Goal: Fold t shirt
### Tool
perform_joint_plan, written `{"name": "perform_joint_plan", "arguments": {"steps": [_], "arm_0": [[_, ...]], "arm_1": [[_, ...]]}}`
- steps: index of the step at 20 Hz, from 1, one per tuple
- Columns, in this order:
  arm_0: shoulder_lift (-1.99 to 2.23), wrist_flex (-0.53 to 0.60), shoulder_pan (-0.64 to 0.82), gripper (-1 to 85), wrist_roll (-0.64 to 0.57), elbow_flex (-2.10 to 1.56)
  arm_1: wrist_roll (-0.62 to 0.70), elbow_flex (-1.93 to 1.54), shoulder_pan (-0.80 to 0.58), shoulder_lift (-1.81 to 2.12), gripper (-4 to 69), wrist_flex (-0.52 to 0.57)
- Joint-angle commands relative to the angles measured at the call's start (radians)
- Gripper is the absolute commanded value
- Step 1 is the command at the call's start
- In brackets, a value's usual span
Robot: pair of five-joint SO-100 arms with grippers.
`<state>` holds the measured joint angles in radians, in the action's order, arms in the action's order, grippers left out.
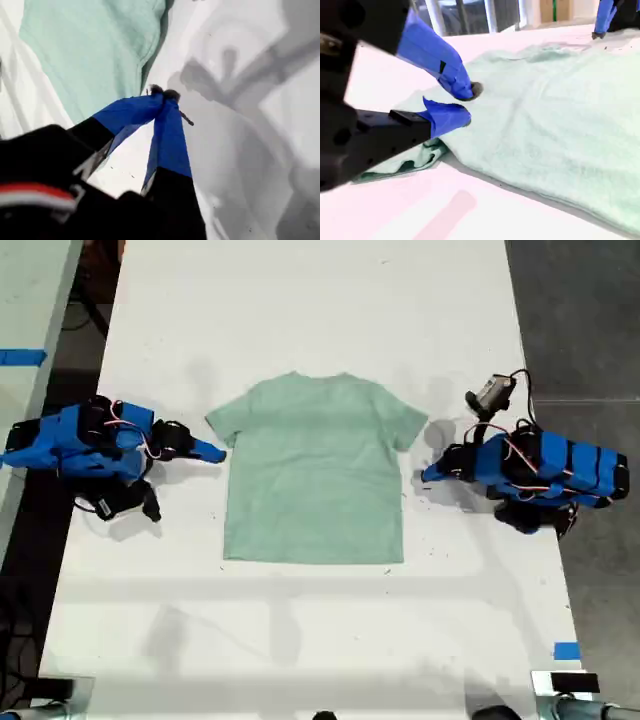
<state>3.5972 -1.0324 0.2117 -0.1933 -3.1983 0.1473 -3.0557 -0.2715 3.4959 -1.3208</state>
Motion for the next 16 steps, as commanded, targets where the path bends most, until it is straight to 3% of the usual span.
{"name": "perform_joint_plan", "arguments": {"steps": [1, 4, 5, 8, 9, 12, 14, 16], "arm_0": [[0.006, -0.003, 0.008, 3.9, -0.005, -0.008], [0.006, -0.003, 0.008, 3.9, -0.005, -0.008], [0.006, -0.003, 0.008, 3.9, -0.005, -0.008], [0.006, -0.003, 0.008, 3.9, -0.005, -0.008], [0.006, -0.003, 0.008, 3.9, -0.005, -0.008], [0.006, -0.003, 0.008, 3.9, -0.005, -0.008], [0.006, -0.003, 0.008, 3.9, -0.005, -0.008], [0.006, -0.003, 0.008, 3.9, -0.005, -0.008]], "arm_1": [[-0.025, -0.054, 0.020, 0.008, -0.8, -0.006], [-0.034, -0.048, 0.018, 0.006, -0.8, -0.002], [-0.034, -0.003, 0.018, 0.005, -0.8, -0.058], [0.160, 0.245, -0.138, -0.061, -0.8, -0.124], [0.233, 0.371, -0.221, -0.175, 2.2, -0.144], [0.385, 0.686, -0.353, -0.517, 23.1, -0.152], [0.459, 0.799, -0.440, -0.684, 24.9, -0.143], [0.505, 0.749, -0.543, -0.764, 24.5, -0.037]]}}
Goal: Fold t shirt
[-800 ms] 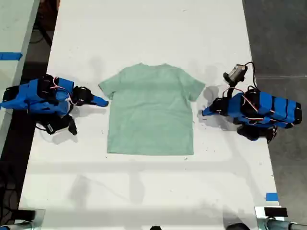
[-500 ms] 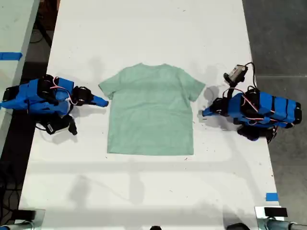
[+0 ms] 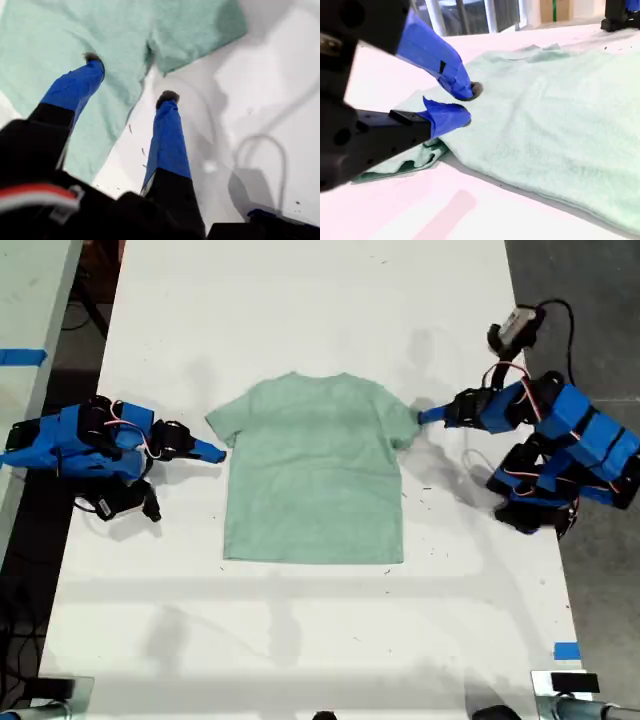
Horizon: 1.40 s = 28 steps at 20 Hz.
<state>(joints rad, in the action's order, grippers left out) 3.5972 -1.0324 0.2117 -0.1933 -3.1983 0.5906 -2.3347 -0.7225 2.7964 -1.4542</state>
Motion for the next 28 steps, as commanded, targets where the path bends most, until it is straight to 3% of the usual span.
{"name": "perform_joint_plan", "arguments": {"steps": [1, 4, 7, 12, 17, 18, 19, 24, 28], "arm_0": [[0.006, -0.003, 0.008, 3.9, -0.005, -0.008], [0.006, -0.003, 0.008, 3.9, -0.005, -0.008], [0.006, -0.003, 0.008, 3.9, -0.005, -0.008], [0.006, -0.003, 0.008, 3.9, -0.005, -0.008], [0.006, -0.003, 0.008, 3.9, -0.005, -0.008], [0.006, -0.003, 0.008, 3.9, -0.005, -0.008], [0.006, -0.003, 0.008, 3.9, -0.005, -0.008], [0.006, -0.003, 0.008, 3.9, -0.005, -0.008], [0.006, -0.003, 0.008, 3.9, -0.005, -0.008]], "arm_1": [[0.075, -0.052, -0.137, -0.083, 23.7, 0.196], [0.063, -0.279, -0.201, -0.156, 20.4, 0.482], [0.067, -0.301, -0.201, -0.221, 19.6, 0.548], [0.101, -0.155, -0.207, -0.388, 23.3, 0.534], [0.138, 0.051, -0.183, -0.805, 26.2, 0.554], [0.138, 0.069, -0.181, -0.839, 20.4, 0.546], [0.126, 0.064, -0.190, -0.842, 1.9, 0.545], [0.117, 0.055, -0.175, -0.696, 1.2, 0.494], [0.109, 0.382, 0.072, -0.646, 1.2, 0.330]]}}
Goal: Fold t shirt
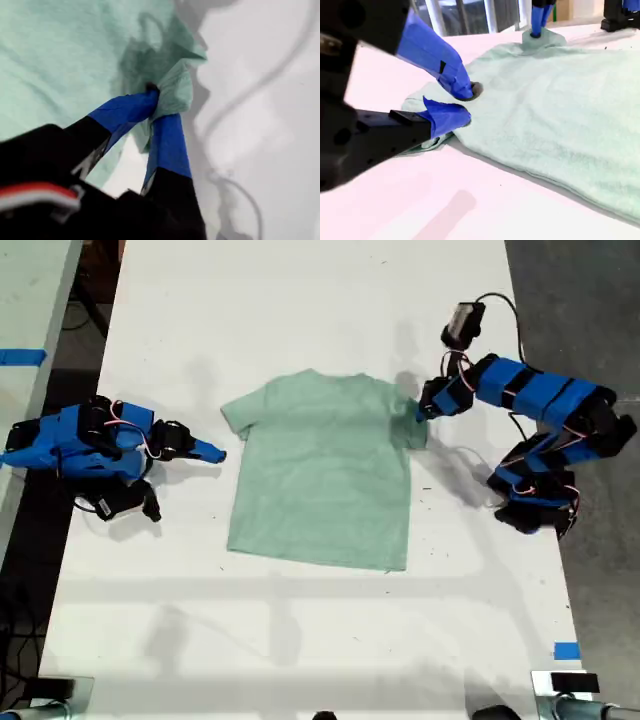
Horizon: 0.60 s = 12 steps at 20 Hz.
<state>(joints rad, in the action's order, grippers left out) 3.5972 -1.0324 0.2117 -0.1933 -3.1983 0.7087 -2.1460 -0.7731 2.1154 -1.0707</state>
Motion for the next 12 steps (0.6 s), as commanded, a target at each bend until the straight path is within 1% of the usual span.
{"name": "perform_joint_plan", "arguments": {"steps": [1, 5, 8, 9, 10, 11, 12], "arm_0": [[0.006, -0.003, 0.008, 3.9, -0.005, -0.008], [0.006, -0.003, 0.008, 3.9, -0.005, -0.008], [0.006, -0.003, 0.008, 3.9, -0.005, -0.008], [0.006, -0.003, 0.008, 3.9, -0.005, -0.008], [0.006, -0.003, 0.008, 3.9, -0.005, -0.008], [0.006, -0.003, 0.008, 3.9, -0.005, -0.008], [0.006, -0.003, 0.008, 3.9, -0.005, -0.008]], "arm_1": [[-0.021, 0.261, 0.189, 0.005, 1.2, -0.051], [-0.058, 0.497, 0.397, -0.255, 1.2, 0.038], [-0.044, 0.756, 0.486, -0.535, 1.9, 0.043], [-0.009, 0.839, 0.503, -0.623, 10.0, 0.041], [0.023, 0.911, 0.512, -0.683, 20.7, 0.012], [0.028, 0.968, 0.514, -0.706, 23.7, -0.055], [0.011, 0.982, 0.502, -0.681, 24.0, -0.121]]}}
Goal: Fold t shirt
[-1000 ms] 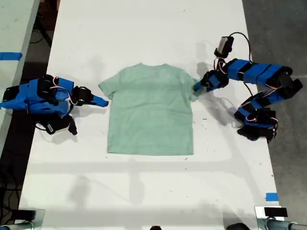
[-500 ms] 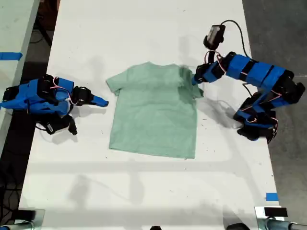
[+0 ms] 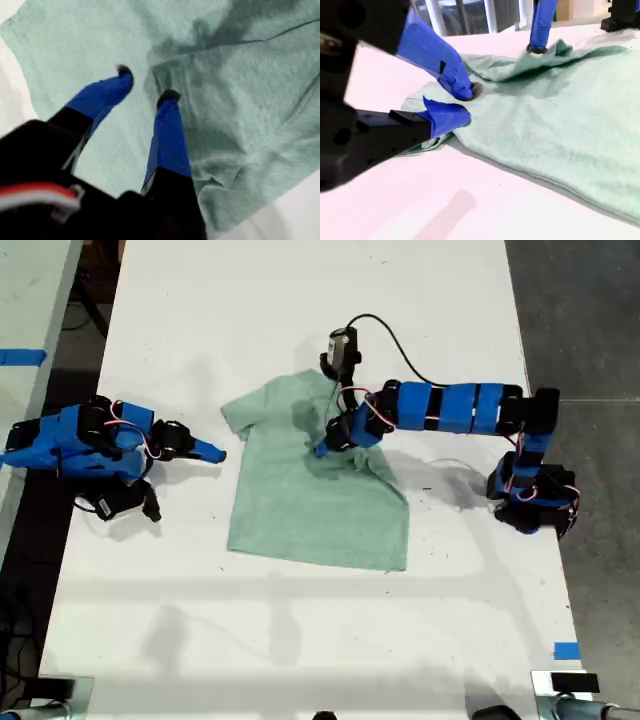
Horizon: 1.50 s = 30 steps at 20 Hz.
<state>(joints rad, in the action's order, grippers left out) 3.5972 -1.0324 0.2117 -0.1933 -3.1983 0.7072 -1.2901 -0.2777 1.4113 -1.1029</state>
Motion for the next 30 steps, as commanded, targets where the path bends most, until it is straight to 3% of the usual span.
{"name": "perform_joint_plan", "arguments": {"steps": [1, 4, 6, 9, 12, 14, 16, 19, 21, 30], "arm_0": [[0.006, -0.003, 0.008, 3.9, -0.005, -0.008], [0.006, -0.003, 0.008, 3.9, -0.005, -0.008], [0.006, -0.003, 0.008, 3.9, -0.005, -0.008], [0.006, -0.003, 0.008, 3.9, -0.005, -0.008], [0.006, -0.003, 0.008, 3.9, -0.005, -0.008], [0.006, -0.003, 0.008, 4.0, -0.005, -0.008], [0.006, -0.003, 0.008, 4.0, -0.005, -0.008], [0.006, -0.003, 0.008, 4.0, -0.005, -0.008], [0.006, -0.003, 0.008, 4.0, -0.005, -0.008], [0.006, -0.003, 0.008, 4.0, -0.005, -0.008]], "arm_1": [[0.000, 0.101, -0.012, 0.087, 23.5, -0.143], [-0.058, -0.183, -0.118, 0.463, 15.3, -0.198], [-0.066, -0.451, -0.184, 0.795, -0.6, -0.176], [-0.181, -0.910, -0.213, 1.341, -1.4, -0.176], [-0.293, -1.322, -0.133, 1.755, -1.4, -0.170], [-0.325, -1.526, -0.106, 2.083, -1.4, -0.236], [-0.291, -1.597, -0.106, 2.091, -1.5, -0.279], [-0.288, -1.789, -0.123, 2.095, -1.5, -0.199], [-0.322, -1.770, -0.109, 2.097, -1.5, -0.244], [-0.364, -1.778, -0.094, 2.097, -1.5, -0.252]]}}
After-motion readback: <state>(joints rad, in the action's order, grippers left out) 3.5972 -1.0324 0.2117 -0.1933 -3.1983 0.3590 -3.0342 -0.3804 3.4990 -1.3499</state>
